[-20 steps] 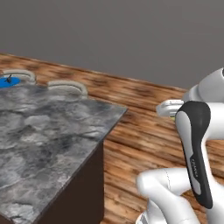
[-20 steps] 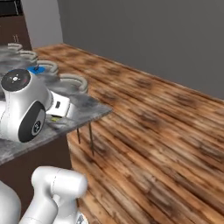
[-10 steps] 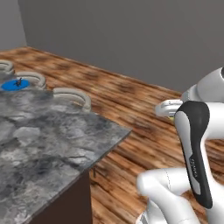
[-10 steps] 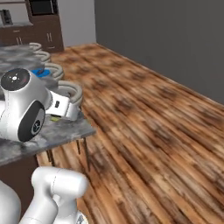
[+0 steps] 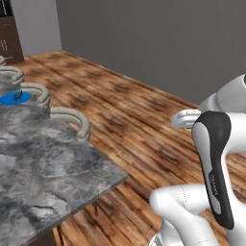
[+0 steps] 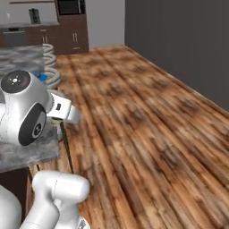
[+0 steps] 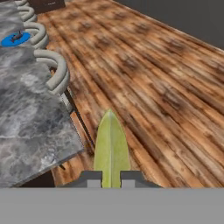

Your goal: Take the lemon wedge from the fridge and place it on the plate with fish on the dining counter.

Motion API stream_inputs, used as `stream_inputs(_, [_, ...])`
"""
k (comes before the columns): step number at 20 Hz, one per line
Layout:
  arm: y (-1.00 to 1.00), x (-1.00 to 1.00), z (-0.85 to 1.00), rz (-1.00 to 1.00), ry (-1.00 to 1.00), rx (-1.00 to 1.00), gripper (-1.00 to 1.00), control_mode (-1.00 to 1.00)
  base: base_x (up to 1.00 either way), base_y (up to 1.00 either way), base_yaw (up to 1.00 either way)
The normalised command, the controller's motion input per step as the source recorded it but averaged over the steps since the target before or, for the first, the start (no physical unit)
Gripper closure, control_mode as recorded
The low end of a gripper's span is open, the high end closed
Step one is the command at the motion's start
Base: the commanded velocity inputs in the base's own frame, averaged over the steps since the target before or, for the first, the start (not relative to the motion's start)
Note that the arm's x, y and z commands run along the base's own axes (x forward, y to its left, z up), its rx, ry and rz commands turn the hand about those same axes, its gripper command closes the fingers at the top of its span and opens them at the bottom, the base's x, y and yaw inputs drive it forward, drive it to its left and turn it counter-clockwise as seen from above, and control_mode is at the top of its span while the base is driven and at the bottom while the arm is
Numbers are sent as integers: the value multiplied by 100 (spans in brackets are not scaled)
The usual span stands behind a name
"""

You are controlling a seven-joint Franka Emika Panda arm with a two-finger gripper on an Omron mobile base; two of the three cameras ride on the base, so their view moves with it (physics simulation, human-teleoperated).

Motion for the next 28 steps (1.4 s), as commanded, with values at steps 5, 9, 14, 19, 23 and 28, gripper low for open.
stream_inputs(5, [0,0,0,0,0,0,100,100,100,-55,37])
stream_inputs(9, [0,0,0,0,0,0,100,100,100,-55,36])
stream_inputs(14, [0,0,0,0,0,0,100,100,100,-45,39])
stream_inputs(19, [0,0,0,0,0,0,100,100,100,-40,41])
stream_inputs(23, [0,0,0,0,0,0,100,100,100,-37,41])
stream_inputs(28, [0,0,0,0,0,0,100,100,100,-12,47])
